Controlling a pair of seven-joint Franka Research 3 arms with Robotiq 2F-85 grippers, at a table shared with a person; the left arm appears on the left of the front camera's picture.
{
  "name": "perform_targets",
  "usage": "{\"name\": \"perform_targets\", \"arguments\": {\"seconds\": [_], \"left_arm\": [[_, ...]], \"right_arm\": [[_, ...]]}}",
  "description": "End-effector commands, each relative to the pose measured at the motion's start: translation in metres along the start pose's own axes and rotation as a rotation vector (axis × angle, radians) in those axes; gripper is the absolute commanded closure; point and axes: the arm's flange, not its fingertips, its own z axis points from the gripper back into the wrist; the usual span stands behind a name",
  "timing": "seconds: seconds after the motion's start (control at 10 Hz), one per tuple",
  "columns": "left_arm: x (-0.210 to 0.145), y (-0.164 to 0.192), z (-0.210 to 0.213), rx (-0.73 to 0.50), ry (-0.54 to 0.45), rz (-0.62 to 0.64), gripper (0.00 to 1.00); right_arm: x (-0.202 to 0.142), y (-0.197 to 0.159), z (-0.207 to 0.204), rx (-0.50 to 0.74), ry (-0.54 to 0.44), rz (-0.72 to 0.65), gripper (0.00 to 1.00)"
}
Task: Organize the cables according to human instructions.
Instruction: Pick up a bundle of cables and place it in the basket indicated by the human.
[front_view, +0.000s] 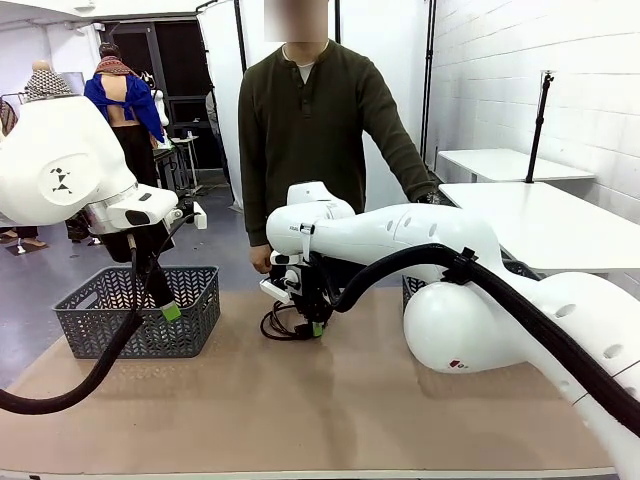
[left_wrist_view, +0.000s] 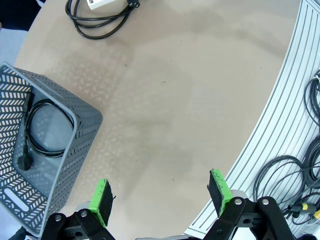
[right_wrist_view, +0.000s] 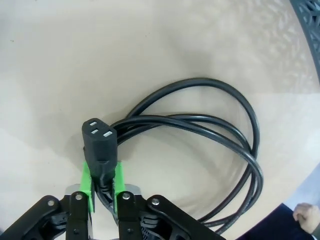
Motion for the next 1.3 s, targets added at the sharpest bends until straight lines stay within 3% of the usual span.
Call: {"name": "perform_targets", "arguments": {"seconds": [0.0, 0.4, 0.7, 1.2], "left_arm": [[0.000, 0.000, 0.002, -0.002, 0.003, 0.001, 0.00], [0.000, 0.000, 0.002, -0.002, 0.003, 0.001, 0.00], [0.000, 0.000, 0.002, -0.002, 0.003, 0.001, 0.00], [0.000, 0.000, 0.002, -0.002, 0.003, 0.001, 0.00]], "right_arm": [[-0.013, -0.031, -0.003, 0.044, 0.004, 0.021, 1.00], [0.004, -0.032, 0.023, 0.012, 0.001, -0.009, 1.00], [0.014, -0.021, 0.071, 0.007, 0.048, -0.238, 1.00], [0.016, 0.027, 0.116, 0.017, 0.085, -0.386, 1.00]]}}
